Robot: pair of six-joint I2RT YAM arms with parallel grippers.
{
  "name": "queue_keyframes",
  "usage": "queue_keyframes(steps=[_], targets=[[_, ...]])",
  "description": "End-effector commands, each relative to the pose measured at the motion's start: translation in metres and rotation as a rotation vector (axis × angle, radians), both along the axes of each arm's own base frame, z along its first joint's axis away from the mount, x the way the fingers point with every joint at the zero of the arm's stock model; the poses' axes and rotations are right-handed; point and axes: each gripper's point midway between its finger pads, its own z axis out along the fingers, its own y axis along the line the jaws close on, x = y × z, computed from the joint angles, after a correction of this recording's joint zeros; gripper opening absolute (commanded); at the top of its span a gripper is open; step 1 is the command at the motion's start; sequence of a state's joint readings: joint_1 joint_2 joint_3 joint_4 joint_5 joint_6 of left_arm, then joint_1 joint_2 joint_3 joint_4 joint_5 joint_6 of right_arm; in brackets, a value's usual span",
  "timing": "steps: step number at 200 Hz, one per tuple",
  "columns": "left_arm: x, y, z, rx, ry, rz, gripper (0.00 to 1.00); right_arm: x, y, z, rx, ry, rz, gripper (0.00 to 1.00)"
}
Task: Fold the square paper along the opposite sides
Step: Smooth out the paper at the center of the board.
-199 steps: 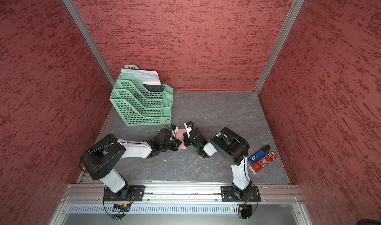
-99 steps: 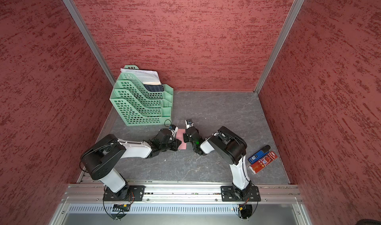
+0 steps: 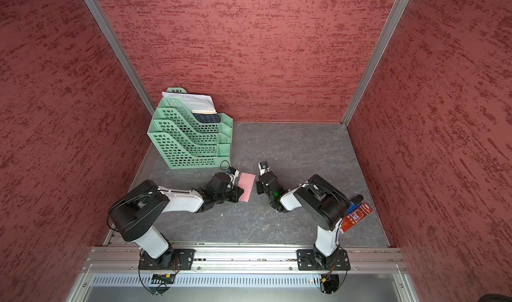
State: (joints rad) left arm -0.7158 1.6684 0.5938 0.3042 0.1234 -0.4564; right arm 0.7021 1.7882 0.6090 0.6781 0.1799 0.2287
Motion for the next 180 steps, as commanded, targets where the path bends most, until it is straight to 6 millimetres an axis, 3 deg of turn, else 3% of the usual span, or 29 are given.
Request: queue_keyframes(steps=[1,29,50,78,106,149,163,180], targets=[[-0.04,0.033,-0.053,0.15,0.195,-0.001,0.16,-0.007,0.034,0.03,0.074,-0.074,0.112,0.0],[-0.039,0.034,-0.053,0.155,0.196,0.003,0.16,-0.022,0.056,0.01,0.081,-0.043,0.141,0.0],[-0.04,0.034,-0.053,0.154,0.197,0.002,0.16,-0.023,0.058,-0.015,0.072,0.004,0.111,0.0],[-0.04,0.035,-0.054,0.155,0.2,0.004,0.16,-0.02,0.042,-0.047,0.013,0.065,0.024,0.0],[-0.042,0.038,-0.055,0.156,0.208,0.013,0.16,-0.019,0.011,-0.063,-0.025,0.112,-0.066,0.0],[-0.041,0.04,-0.055,0.14,0.213,0.025,0.16,-0.016,-0.028,-0.055,-0.039,0.107,-0.142,0.0],[-0.04,0.04,-0.056,0.14,0.216,0.027,0.16,-0.014,-0.023,-0.038,-0.02,0.071,-0.11,0.0],[-0.039,0.039,-0.056,0.136,0.217,0.024,0.16,-0.021,-0.003,-0.008,0.054,0.015,-0.021,0.0]])
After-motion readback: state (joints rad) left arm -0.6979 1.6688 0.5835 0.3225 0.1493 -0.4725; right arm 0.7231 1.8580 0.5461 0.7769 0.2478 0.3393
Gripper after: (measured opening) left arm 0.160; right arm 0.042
